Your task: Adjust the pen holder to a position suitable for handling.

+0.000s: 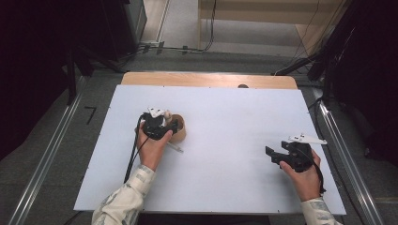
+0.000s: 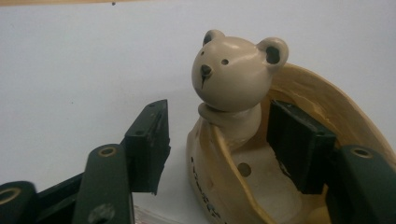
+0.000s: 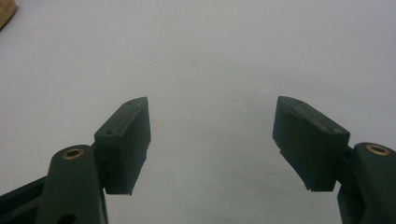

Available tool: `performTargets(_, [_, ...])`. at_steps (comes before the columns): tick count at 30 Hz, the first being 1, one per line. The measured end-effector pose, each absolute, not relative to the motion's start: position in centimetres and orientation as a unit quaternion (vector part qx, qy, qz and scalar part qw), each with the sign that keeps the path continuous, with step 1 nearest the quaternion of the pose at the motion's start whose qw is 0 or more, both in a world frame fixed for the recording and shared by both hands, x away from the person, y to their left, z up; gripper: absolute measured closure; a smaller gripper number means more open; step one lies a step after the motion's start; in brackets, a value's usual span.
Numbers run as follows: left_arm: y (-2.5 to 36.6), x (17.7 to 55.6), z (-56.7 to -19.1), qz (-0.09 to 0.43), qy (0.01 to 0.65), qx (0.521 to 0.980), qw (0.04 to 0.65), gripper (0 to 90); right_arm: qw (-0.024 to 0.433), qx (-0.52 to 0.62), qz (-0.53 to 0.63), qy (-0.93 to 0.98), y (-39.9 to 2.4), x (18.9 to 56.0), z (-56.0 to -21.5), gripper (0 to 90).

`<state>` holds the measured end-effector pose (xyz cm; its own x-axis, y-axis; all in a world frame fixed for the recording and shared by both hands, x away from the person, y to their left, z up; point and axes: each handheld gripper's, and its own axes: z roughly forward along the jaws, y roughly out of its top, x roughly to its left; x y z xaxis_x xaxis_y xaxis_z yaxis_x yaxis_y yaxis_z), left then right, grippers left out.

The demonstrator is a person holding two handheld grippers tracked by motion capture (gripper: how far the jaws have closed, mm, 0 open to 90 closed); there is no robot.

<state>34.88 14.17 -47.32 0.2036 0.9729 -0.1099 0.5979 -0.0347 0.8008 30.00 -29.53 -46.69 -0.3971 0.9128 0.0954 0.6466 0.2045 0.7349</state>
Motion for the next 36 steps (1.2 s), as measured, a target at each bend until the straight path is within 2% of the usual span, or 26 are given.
performTargets(2, [14.1,34.9,-47.4,0.244,0.580,0.677,0.383,48.1,0.184,0.518,0.361,0.753,-29.6,30.0,-46.7,26.6])
performTargets(4, [14.1,35.0,-47.4,0.243,0.578,0.679,0.382,55.3,0.184,0.519,0.360,0.753,-29.6,30.0,-46.7,26.6])
performTargets(8, [14.2,35.1,-47.3,0.247,0.580,0.677,0.380,61.7,0.185,0.518,0.360,0.754,-29.6,29.9,-46.8,26.6])
performTargets(16, [13.9,35.1,-47.2,0.273,0.566,0.687,0.365,66.5,0.186,0.519,0.360,0.753,-29.6,29.9,-46.7,26.6])
performTargets(26, [14.2,35.2,-47.2,0.249,0.573,0.681,0.383,67.0,0.184,0.522,0.361,0.750,-29.7,29.9,-46.6,26.6])
performTargets(36, [11.6,36.1,-46.7,0.249,0.548,0.697,0.390,67.3,0.187,0.527,0.364,0.745,-30.7,29.2,-46.4,26.6])
